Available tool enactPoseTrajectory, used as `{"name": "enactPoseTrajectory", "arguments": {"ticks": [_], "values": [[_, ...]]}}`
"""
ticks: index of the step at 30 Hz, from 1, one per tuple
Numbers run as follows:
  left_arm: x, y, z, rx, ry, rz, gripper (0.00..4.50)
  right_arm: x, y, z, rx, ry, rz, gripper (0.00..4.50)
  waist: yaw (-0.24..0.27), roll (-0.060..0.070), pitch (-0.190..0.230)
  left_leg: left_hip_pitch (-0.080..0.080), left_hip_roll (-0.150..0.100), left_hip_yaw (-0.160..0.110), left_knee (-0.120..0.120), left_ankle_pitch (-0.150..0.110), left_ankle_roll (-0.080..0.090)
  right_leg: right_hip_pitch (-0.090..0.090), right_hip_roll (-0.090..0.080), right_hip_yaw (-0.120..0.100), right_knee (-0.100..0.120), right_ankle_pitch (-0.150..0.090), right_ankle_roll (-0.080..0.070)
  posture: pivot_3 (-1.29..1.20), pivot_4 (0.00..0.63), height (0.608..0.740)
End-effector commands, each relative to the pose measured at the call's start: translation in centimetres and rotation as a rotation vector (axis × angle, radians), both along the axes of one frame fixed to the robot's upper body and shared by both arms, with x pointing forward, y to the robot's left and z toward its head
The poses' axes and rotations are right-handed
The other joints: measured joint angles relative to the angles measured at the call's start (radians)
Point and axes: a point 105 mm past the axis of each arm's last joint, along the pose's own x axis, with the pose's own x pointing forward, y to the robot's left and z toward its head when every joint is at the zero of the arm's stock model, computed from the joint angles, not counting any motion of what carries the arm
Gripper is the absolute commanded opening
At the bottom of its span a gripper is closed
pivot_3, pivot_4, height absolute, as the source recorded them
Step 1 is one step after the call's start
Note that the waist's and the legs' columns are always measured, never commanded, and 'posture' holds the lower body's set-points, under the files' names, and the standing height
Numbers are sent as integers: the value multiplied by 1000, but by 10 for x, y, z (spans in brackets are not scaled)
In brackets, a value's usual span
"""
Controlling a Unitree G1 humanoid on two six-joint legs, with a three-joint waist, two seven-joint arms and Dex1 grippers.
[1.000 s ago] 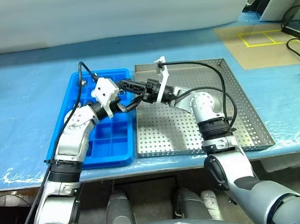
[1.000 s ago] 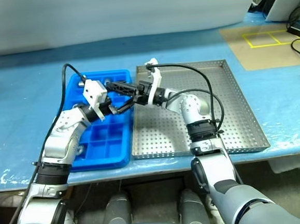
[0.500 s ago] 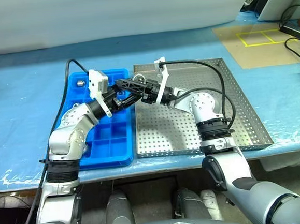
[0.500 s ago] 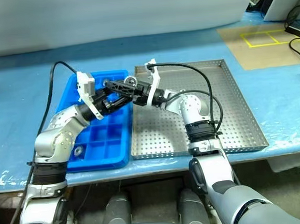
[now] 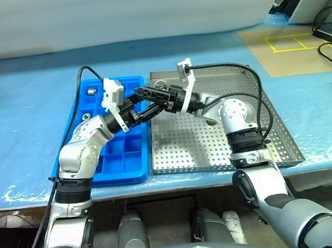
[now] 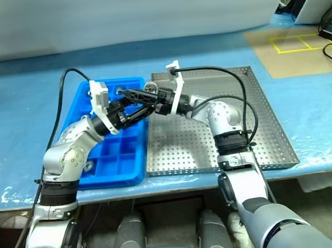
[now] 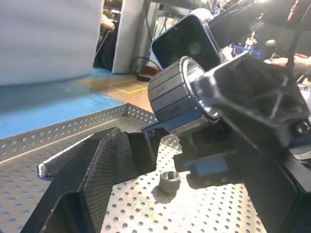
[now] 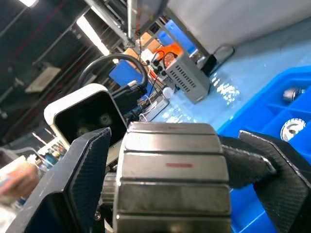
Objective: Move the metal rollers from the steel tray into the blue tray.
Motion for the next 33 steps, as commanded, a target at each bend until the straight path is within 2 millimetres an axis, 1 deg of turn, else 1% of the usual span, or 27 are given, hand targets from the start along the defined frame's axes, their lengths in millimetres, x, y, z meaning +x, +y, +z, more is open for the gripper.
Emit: {"name": "enactPoseTrajectory", "arguments": {"ticks": [1, 6, 9, 12, 13, 14, 16, 18, 19, 20, 23, 24, 28, 31, 33], "values": [[-13, 4, -6, 50, 26, -86, 3864, -27, -2, -4, -182, -261, 132, 4372, -1, 0, 0, 0, 0, 0, 0, 0, 0, 0, 0, 0, 0, 0, 0, 66, 150, 740], [-8, 25, -10, 88, 32, -20, 3864, -23, -29, -12, -301, -379, 116, 4372, -2, 0, 0, 0, 0, 0, 1, 0, 0, 0, 0, 0, 0, 0, 0, 65, 150, 740], [-5, 29, -13, 107, 27, 13, 3864, -22, -44, -2, -274, -371, 107, 4372, -1, 0, 0, 0, 0, 0, 1, 0, 1, 0, 0, 0, 0, 0, 0, 66, 150, 740], [-3, 28, -15, 113, 25, 29, 3864, -4, -62, 24, -97, -213, 4, 4372, -1, 0, 0, 0, -1, 0, 2, 1, 2, 1, 0, 0, 0, 0, 0, 62, 150, 740], [-3, 27, -16, 113, 30, 26, 3864, 4, -66, 27, -48, -136, -33, 4372, -1, 0, 0, 0, -1, 0, 2, 1, 2, 1, 0, 0, 0, 0, 0, 61, 150, 740], [-3, 25, -17, 115, 33, 20, 3864, 7, -67, 25, -47, -96, -49, 4372, -2, 0, 0, 0, -1, 0, 2, 1, 2, 1, 0, 0, 0, 0, 0, 58, 150, 740], [-4, 20, -22, 156, 34, 3, 3864, 11, -64, 11, -111, -77, -82, 4372, -2, 0, 0, 1, -1, 0, 2, 1, 2, 1, 0, 1, 0, 0, 0, 54, 150, 740], [-9, 15, -27, 205, 21, -34, 3864, 27, -63, 11, -70, 30, -167, 4372, -4, 0, 0, 1, -1, 0, 2, 1, 2, 1, 0, 1, 0, 0, 0, 49, 150, 740], [-11, 14, -29, 221, 12, -49, 3864, 33, -63, 11, -64, 49, -206, 4372, -5, 0, 0, 1, -1, 0, 1, 1, 2, 1, 0, 1, 0, 0, 0, 47, 150, 740], [-12, 13, -29, 233, 7, -58, 3864, 36, -62, 12, -46, 70, -220, 4372, -7, 0, 0, 1, -1, 0, 1, 1, 2, 1, 0, 1, 0, 0, 0, 46, 150, 740], [-9, 16, -34, 262, 11, -53, 3864, 35, -64, 22, 37, 122, -208, 4372, -3, 0, 0, 1, -1, 0, 1, 1, 2, 1, 0, 0, 0, 0, 0, 41, 150, 740], [-8, 17, -36, 273, 11, -49, 3864, 37, -66, 22, 53, 145, -221, 4372, 0, 0, 0, 0, -1, 0, 1, 1, 2, 1, 0, 0, 0, 0, 0, 40, 150, 740], [-7, 19, -37, 280, 11, -48, 3864, 53, -80, 17, 130, 247, -333, 4372, 2, 0, 0, 0, -2, 0, 1, 1, 2, 1, -1, 0, 0, 0, 0, 38, 150, 740], [-10, 20, -38, 301, 6, -65, 3864, 70, -98, 15, 203, 322, -472, 4372, 17, 1, 0, -1, -5, 0, 1, 1, 2, 1, -4, 1, 0, 0, 0, 35, 150, 740], [-12, 25, -38, 321, -2, -68, 3864, 70, -103, 19, 238, 332, -472, 4372, 17, 1, 0, -2, -4, 0, 2, 1, 2, 0, -3, 1, 0, 0, 0, 31, 150, 740]]}}
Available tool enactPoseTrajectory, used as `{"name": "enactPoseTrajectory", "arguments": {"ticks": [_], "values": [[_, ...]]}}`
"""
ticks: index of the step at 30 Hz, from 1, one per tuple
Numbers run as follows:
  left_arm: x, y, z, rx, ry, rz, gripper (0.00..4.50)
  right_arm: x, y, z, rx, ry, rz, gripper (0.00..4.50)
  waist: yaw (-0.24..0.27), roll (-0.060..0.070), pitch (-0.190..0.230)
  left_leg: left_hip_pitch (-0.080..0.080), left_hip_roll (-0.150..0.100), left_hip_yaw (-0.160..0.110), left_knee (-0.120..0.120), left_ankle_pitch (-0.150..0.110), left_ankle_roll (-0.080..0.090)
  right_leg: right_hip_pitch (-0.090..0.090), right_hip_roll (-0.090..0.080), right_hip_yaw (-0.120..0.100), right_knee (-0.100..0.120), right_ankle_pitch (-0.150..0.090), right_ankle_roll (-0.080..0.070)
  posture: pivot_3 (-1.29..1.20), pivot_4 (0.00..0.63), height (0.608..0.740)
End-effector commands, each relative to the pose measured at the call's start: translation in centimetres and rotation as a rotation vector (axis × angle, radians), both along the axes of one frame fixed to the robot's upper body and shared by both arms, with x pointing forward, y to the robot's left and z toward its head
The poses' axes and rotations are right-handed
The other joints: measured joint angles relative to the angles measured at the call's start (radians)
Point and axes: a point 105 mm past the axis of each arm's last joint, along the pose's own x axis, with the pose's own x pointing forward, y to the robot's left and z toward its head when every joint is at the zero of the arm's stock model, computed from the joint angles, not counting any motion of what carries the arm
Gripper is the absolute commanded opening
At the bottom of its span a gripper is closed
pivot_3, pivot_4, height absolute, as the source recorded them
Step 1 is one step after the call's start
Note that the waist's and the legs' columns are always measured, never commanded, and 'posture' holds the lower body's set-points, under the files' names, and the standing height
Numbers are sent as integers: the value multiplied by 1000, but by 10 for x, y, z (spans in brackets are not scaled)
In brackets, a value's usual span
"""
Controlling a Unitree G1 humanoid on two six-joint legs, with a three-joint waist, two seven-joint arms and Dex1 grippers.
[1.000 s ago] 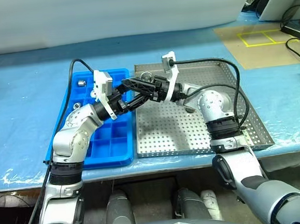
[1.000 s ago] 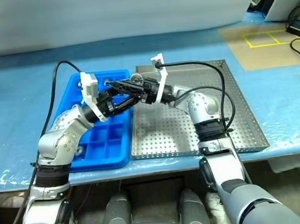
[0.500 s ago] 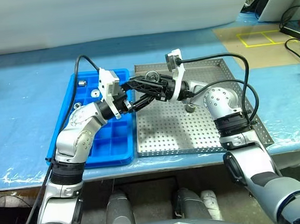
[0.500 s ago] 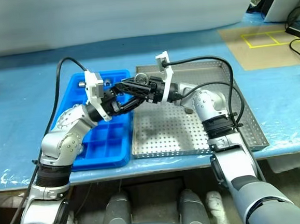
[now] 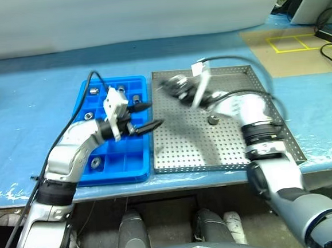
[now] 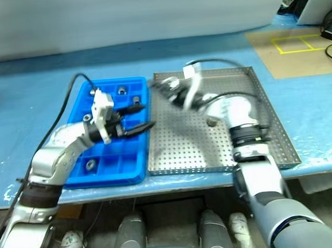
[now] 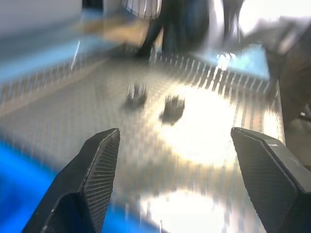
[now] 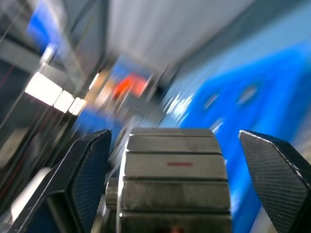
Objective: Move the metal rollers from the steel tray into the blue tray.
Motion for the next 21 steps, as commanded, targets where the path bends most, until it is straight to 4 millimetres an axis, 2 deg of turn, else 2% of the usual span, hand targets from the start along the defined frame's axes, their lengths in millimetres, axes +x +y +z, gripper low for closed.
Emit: {"name": "enactPoseTrajectory", "arguments": {"ticks": [1, 5, 11, 13, 15, 17, 19, 21], "values": [[-5, -3, 19, 24, -95, -59, 3864, -3, 8, 25, 88, -46, 32, 4372, -9, 0, 0, 1, 1, 0, 0, 0, 0, 0, 1, 0, 0, 0, 0, 31, 150, 740], [2, 15, 21, 57, -108, -19, 3864, -12, 7, 28, 87, -55, 86, 4372, -26, 0, 0, 3, 4, 0, -2, 1, -1, -1, 4, 0, 1, 0, 0, 30, 150, 740], [6, 10, 32, -12, -125, -2, 3864, -23, 18, 33, 19, -141, 134, 4372, -16, 0, 0, 1, 2, 0, -2, 0, -1, -1, 3, -1, 1, 0, 0, 33, 150, 740], [12, 10, 41, -71, -121, 31, 3864, -39, 26, 36, -52, -242, 207, 4372, -11, 0, 0, 1, 3, 0, -1, 0, -1, 0, 3, -1, 1, 0, 0, 32, 150, 740], [15, 14, 56, -175, -96, 43, 3864, -62, 35, 32, -171, -357, 317, 4372, -7, 0, 0, 0, 3, 0, -1, 0, -1, 0, 3, -1, 1, 0, 0, 30, 150, 740], [17, 21, 77, -290, -77, 49, 3864, -74, 37, 21, -263, -399, 383, 4372, -7, 0, 0, 0, 3, 0, -1, 0, -1, 0, 3, -1, 1, 0, 0, 30, 150, 740], [17, 29, 100, -412, -60, 40, 3864, -73, 33, 9, -350, -418, 387, 4372, -9, 0, 0, 1, 3, 0, -1, 0, -1, 0, 3, -1, 1, 0, 0, 30, 150, 740], [19, 39, 114, -487, -49, 52, 3864, -72, 28, -2, -423, -437, 395, 4372, -11, 0, 0, 1, 3, 0, 0, 0, -1, 0, 3, -1, 1, 0, 0, 32, 150, 740]]}}
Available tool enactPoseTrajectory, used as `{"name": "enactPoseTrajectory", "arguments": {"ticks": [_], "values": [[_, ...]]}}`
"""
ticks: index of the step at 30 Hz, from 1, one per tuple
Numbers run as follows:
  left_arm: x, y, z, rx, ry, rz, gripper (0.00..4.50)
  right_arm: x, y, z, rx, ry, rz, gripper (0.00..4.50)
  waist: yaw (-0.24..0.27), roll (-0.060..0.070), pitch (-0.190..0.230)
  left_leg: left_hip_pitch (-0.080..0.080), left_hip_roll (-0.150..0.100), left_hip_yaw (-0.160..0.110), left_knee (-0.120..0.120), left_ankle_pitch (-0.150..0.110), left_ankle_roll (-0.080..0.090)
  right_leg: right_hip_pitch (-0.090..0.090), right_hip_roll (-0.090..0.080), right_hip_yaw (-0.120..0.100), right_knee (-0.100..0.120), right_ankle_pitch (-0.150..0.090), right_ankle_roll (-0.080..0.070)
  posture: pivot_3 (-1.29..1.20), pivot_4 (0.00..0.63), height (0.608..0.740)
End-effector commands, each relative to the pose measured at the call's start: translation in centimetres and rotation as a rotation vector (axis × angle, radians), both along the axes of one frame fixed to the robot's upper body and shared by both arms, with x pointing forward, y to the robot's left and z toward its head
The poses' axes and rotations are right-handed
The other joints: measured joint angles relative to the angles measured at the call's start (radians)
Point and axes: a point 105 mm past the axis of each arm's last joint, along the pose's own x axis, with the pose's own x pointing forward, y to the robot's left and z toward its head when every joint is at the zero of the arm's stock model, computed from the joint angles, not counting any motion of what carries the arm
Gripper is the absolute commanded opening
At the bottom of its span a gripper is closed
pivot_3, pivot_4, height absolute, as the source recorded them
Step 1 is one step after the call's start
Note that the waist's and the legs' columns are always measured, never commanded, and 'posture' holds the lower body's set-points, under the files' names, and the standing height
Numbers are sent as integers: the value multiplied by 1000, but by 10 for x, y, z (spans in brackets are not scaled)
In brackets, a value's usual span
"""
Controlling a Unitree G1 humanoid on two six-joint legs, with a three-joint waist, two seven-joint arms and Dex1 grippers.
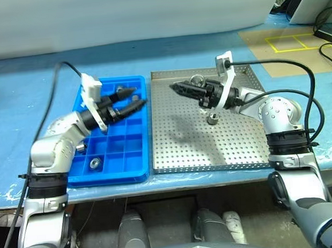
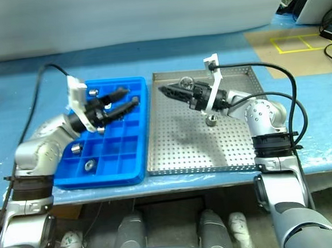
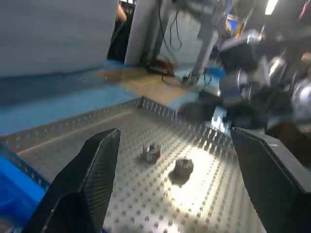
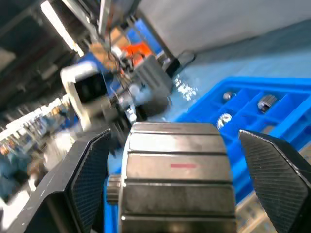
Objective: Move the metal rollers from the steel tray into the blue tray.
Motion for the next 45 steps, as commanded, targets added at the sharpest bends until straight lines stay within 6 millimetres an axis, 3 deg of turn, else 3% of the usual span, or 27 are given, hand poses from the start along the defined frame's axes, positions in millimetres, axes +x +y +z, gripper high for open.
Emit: {"name": "enactPoseTrajectory", "arguments": {"ticks": [1, 3, 5, 9, 14, 21, 28, 34, 45], "values": [[-1, 18, 34, -155, -8, 3, 3864, -3, -3, -5, -98, -120, 29, 4372, -2, 0, 0, 0, 0, 0, 0, 0, 0, 0, 0, 0, 0, 0, 0, 32, 150, 740], [0, 21, 38, -182, 10, 1, 3864, -2, -5, -12, -149, -159, 31, 4372, -6, 0, 0, 1, -1, 0, 0, 0, 0, 0, 0, 0, 0, 0, 0, 33, 150, 740], [-3, 11, 30, -178, 71, -42, 3864, 2, -2, -21, -310, -349, 6, 4372, -6, 0, 0, 1, -1, 0, 0, 0, 0, 0, 0, 0, 0, 0, 0, 33, 150, 740], [-14, -18, 3, -128, 212, -143, 3864, 9, 9, -22, -459, -625, -19, 4372, -10, 0, 0, 0, -1, 0, 1, 0, 0, 0, -1, 0, 0, 0, 0, 30, 150, 740], [-22, -45, -25, -42, 335, -213, 3864, 0, 21, -28, -559, -837, 55, 4372, -11, 0, 0, -1, -1, 0, 1, -1, 2, 0, -1, 0, 0, 0, 0, 26, 150, 740], [-19, -63, -26, -138, 395, -267, 3864, -10, 32, -27, -637, -1022, 132, 4372, -14, 0, 0, 0, -1, 0, 2, 0, 4, 1, -1, 1, 0, 0, 0, 13, 150, 740], [-30, -77, -37, -127, 471, -348, 3864, -15, 39, -25, -642, -1054, 176, 4372, -16, 0, 0, 0, -1, 0, 3, 0, 5, 1, 0, 1, 0, 0, 0, 7, 150, 740], [-23, -76, -50, -129, 527, -306, 3864, -18, 43, -20, -620, -1052, 182, 4372, -16, 0, 0, 0, -1, 0, 3, -1, 7, 1, -1, 1, 0, 0, 0, 8, 150, 740], [-27, -90, -51, -168, 547, -353, 3864, -17, 40, -27, -624, -1029, 184, 4372, -17, 0, 0, 0, -1, 0, 5, -2, 9, 3, -1, 2, 0, 0, 0, 2, 150, 740]]}}
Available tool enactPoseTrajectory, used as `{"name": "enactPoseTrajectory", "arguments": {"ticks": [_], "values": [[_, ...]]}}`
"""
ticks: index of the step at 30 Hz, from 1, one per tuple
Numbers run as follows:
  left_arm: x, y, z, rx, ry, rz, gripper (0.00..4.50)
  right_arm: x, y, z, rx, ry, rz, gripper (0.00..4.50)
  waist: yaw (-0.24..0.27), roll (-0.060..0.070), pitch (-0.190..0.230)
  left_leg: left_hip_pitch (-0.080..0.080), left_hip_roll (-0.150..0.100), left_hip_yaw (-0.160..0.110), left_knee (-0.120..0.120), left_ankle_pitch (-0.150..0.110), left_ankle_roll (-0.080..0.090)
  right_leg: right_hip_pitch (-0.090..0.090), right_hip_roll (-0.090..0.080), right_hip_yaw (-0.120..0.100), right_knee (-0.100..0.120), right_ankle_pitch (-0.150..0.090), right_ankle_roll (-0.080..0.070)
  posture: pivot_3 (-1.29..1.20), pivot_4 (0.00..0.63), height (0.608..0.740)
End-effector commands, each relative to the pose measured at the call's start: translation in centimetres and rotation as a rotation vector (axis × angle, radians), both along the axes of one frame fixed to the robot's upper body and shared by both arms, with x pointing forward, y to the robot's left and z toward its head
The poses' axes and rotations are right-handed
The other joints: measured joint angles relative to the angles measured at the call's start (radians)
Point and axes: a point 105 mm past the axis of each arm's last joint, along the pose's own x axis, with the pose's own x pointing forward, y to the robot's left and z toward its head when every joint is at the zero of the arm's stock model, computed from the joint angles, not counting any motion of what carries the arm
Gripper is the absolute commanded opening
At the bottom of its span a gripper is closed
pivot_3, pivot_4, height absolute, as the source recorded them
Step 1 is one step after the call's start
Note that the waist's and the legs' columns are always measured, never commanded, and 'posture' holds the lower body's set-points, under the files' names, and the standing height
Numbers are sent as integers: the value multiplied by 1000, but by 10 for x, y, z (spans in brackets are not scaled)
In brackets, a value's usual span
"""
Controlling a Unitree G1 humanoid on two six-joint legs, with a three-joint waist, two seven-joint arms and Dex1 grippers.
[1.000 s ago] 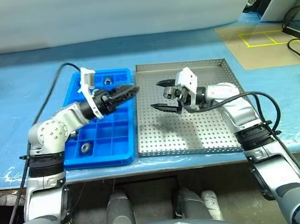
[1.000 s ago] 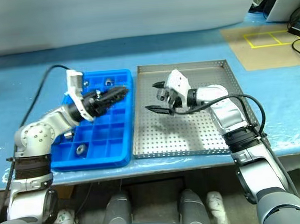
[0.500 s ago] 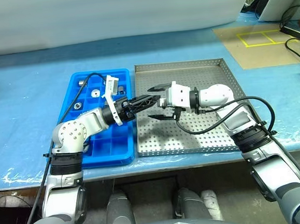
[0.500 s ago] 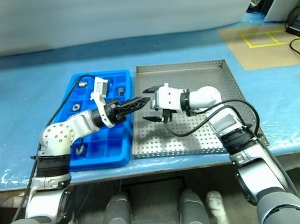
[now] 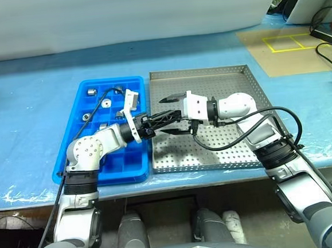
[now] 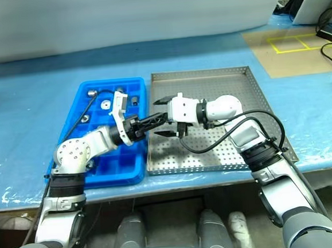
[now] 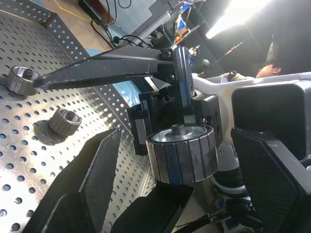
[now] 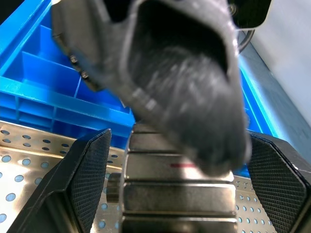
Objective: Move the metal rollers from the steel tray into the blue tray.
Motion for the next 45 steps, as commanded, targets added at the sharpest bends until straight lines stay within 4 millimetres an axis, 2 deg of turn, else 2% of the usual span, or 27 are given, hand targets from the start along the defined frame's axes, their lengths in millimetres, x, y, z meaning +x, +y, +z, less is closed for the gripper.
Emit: {"name": "enactPoseTrajectory", "arguments": {"ticks": [1, 7, 10, 12, 15, 23, 27, 33, 45], "values": [[-2, -3, 6, -14, -16, -16, 3864, -2, 1, 13, 33, -46, 18, 4372, 0, 0, 0, 0, 0, 0, 0, 0, 0, 0, 0, 0, 0, 0, 0, 1, 150, 740], [-2, -4, 3, -3, -7, -23, 3864, 0, -1, 11, 34, -40, 5, 4372, 0, 0, 0, 0, 0, 0, 0, 0, 0, 0, 0, 0, 0, 0, 0, -3, 150, 740], [-3, -5, 2, 8, -13, -25, 3294, 0, -1, 10, 37, -39, 3, 4413, 0, 0, 0, 0, 0, 0, 1, 0, 1, 0, 0, 0, 0, 0, 0, -3, 150, 740], [-2, -6, -1, 22, -8, -18, 2564, 0, -1, 10, 39, -37, 1, 4413, 0, 0, 0, 0, 0, 0, 1, 0, 1, 0, 0, 0, 0, 0, 0, -3, 150, 740], [0, -6, -2, 28, -13, -8, 1725, 0, -1, 10, 40, -37, 0, 4413, 0, 0, 0, 0, 0, 0, 1, 0, 1, 0, 0, 0, 0, 0, 0, -3, 150, 740], [0, -2, -2, 34, -22, -5, 1724, 1, -1, 9, 39, -29, -4, 4413, 0, 0, 0, 0, 0, 0, 1, -1, 1, 0, 0, 0, 0, 0, 0, -1, 150, 740], [0, 1, 5, 10, -42, 7, 1724, 1, -2, 8, 41, -26, -6, 4413, 0, 0, 0, 0, 0, 0, 1, -1, 1, 0, 0, 0, 0, 0, 0, 3, 150, 740], [-4, 24, 27, -7, -127, 46, 1724, 6, -7, 7, 46, -15, -34, 4413, -1, 0, 0, 0, 0, 0, 1, 0, 1, 0, 0, 0, 0, 0, 0, 5, 150, 740], [-3, 56, 34, 25, -156, 174, 1724, 17, -21, -5, 30, 18, -72, 4413, 3, 0, 0, 0, 0, 0, 1, -1, 1, 1, -1, 0, 0, 0, 0, 48, 150, 740]]}}
